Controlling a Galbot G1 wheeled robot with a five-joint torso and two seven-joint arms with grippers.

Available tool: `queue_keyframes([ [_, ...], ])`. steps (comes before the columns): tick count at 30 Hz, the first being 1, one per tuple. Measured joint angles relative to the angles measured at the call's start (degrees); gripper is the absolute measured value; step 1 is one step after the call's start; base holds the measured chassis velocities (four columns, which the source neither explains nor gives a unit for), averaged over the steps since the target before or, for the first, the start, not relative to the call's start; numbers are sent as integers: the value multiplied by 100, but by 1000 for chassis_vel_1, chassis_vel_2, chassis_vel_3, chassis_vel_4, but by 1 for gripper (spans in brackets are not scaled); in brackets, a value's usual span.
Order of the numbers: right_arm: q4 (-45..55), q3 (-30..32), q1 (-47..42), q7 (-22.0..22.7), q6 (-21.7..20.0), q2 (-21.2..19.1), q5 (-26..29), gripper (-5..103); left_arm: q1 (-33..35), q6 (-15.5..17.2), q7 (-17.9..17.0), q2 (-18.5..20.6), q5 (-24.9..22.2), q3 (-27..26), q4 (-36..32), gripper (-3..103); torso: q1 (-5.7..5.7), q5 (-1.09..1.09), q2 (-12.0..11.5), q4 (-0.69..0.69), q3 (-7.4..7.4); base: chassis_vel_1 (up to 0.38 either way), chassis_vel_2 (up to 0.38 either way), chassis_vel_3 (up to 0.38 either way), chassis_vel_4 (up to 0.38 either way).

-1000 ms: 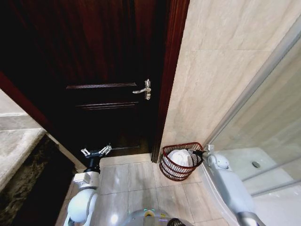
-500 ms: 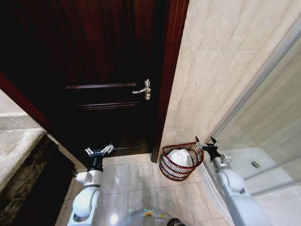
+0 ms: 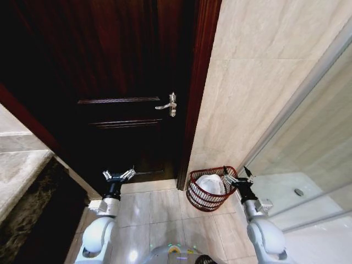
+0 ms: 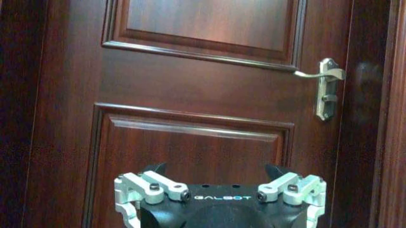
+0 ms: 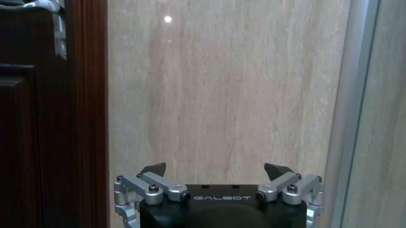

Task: Discard the used towel into the hamper.

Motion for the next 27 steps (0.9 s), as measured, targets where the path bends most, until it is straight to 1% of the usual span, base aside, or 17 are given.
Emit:
queue_keyframes([
  [16,206,3,-126,2,-81,46,34,100,84,-28,3,-20,77,-1,-147,100,0,1,0,0,0,0,0,0,0],
  [27,145,-25,-132,1,-62,47,32,100,50,-131,10,-23,87,17,-1,100,1,0,0,0,0,0,0,0,0],
])
